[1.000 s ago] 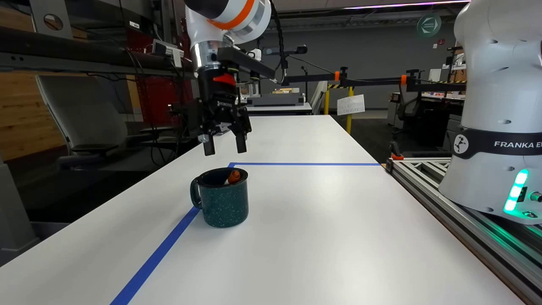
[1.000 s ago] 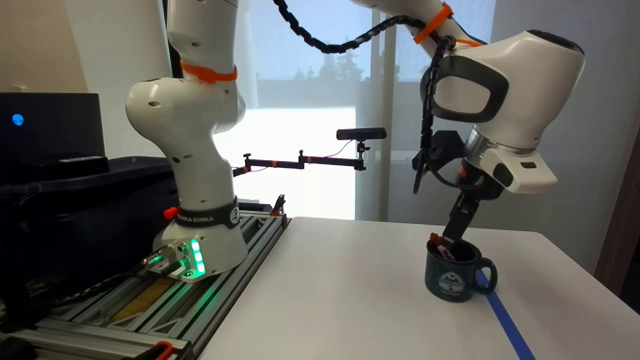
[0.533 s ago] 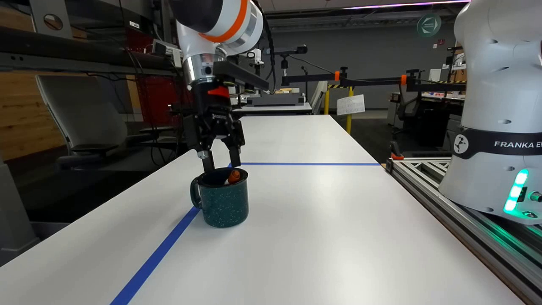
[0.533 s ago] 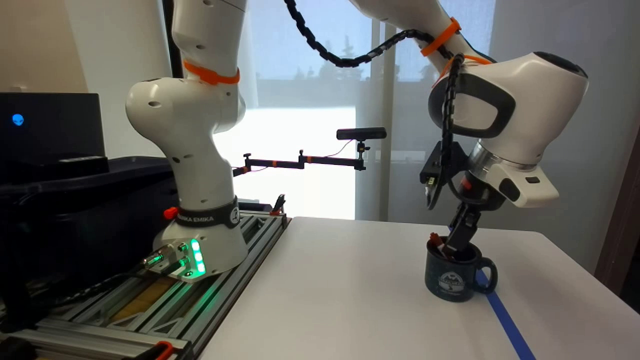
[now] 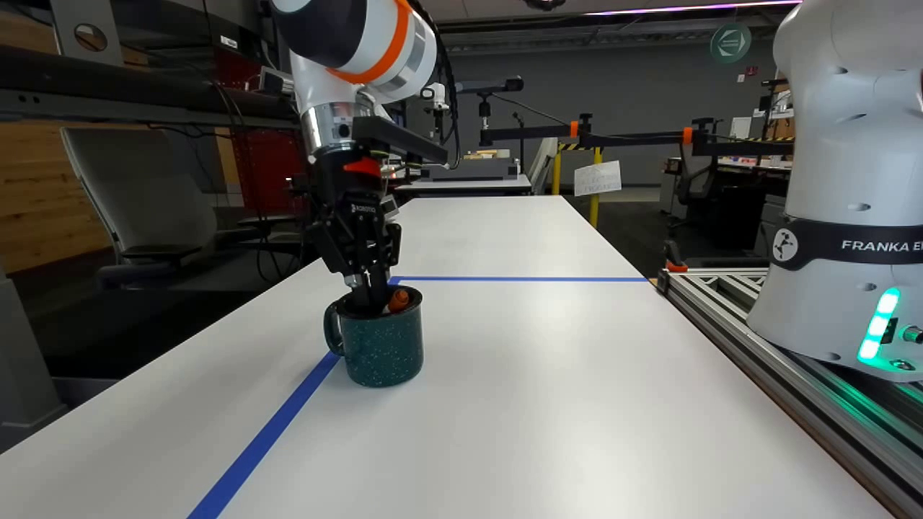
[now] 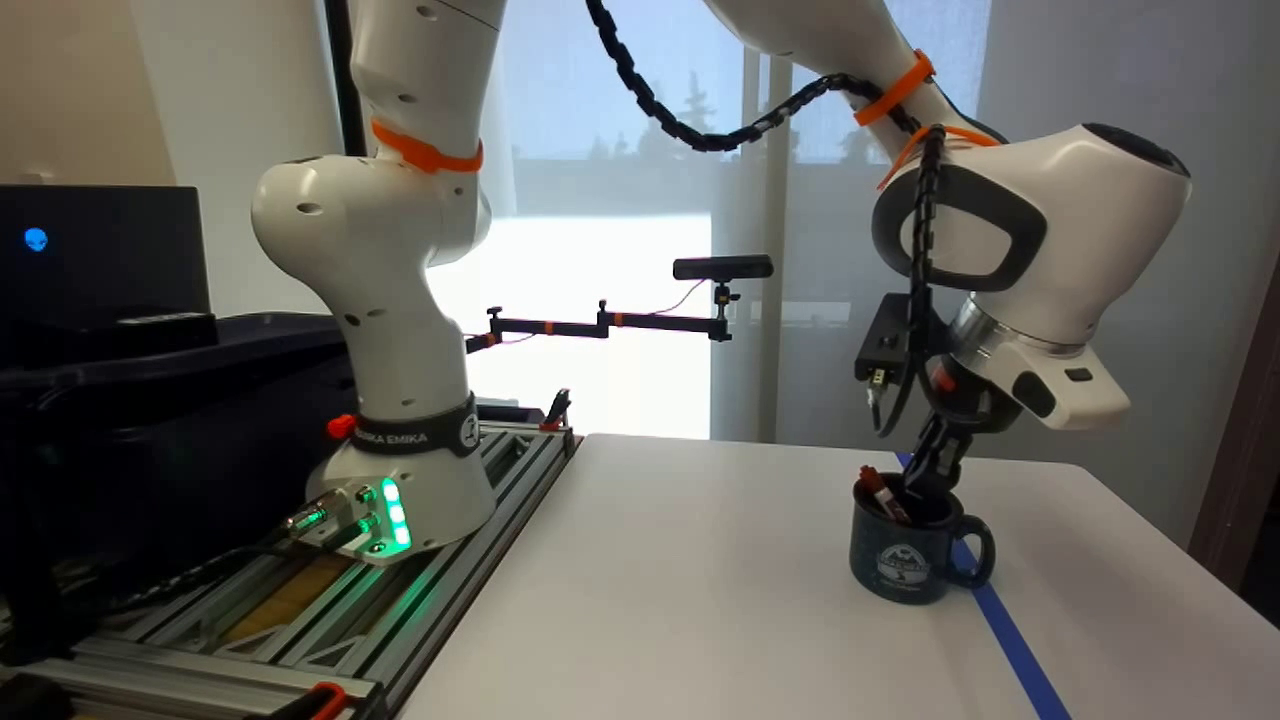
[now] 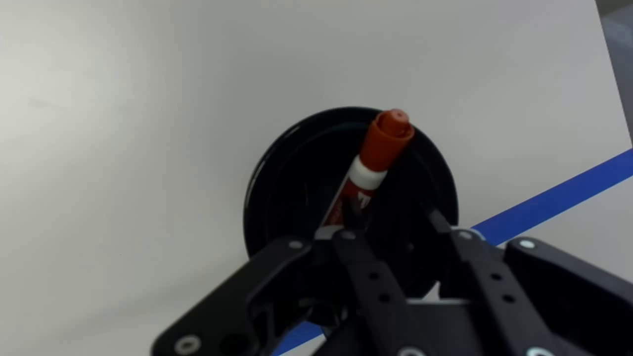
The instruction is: Move the sharpie to the table
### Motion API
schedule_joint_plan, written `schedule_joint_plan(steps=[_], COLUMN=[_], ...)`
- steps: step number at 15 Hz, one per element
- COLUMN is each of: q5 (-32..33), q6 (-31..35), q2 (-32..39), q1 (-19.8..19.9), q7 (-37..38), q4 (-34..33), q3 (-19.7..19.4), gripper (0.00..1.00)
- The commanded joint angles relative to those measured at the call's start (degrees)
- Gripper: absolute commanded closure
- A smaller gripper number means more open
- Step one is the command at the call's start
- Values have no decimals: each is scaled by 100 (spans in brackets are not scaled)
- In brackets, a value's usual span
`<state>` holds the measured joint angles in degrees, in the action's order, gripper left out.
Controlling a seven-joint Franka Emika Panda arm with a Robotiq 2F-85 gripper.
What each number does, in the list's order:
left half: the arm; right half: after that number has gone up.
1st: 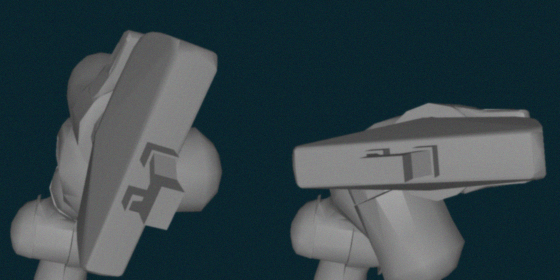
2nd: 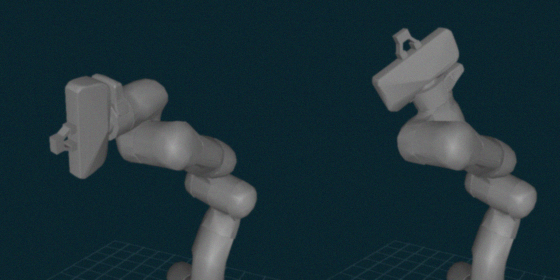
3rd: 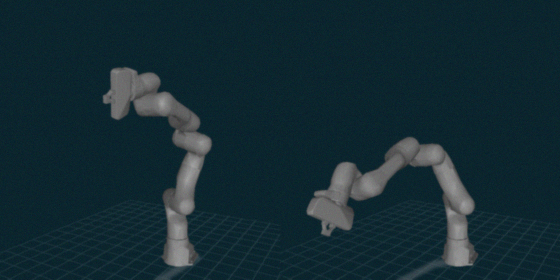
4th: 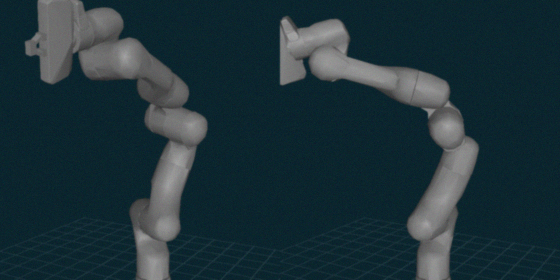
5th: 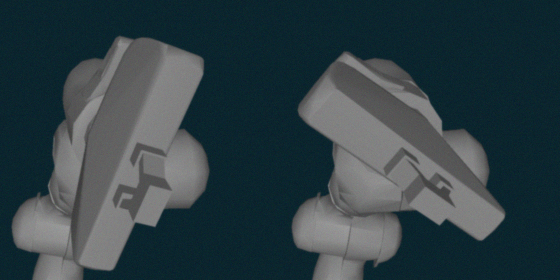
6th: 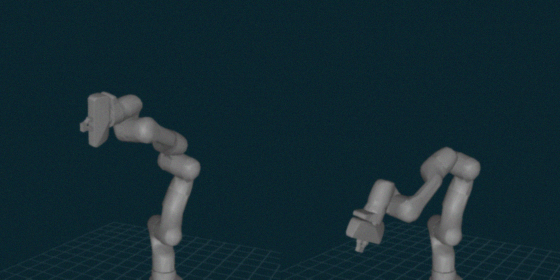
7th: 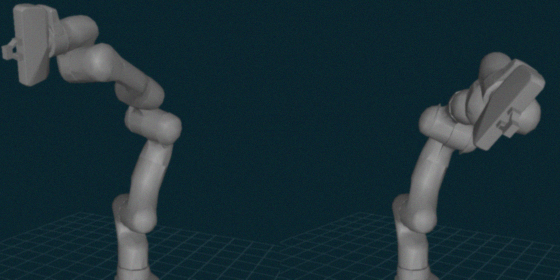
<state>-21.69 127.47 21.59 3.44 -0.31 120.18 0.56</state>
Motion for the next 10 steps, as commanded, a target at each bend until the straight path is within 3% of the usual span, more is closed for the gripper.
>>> schedule_joint_plan(steps=[1,4,6,9,10], q5=[89,101,91,89,83], q6=[-51,-54,-50,-60,-54], q2=[138,235,290,391,426], q1=[20,21,24,26,27], q7=[-40,-38,-49,-42,-37], q4=[-119,-138,-151,-191,-206], q3=[12,16,28,35,38], gripper=[67,62,64,75,87])
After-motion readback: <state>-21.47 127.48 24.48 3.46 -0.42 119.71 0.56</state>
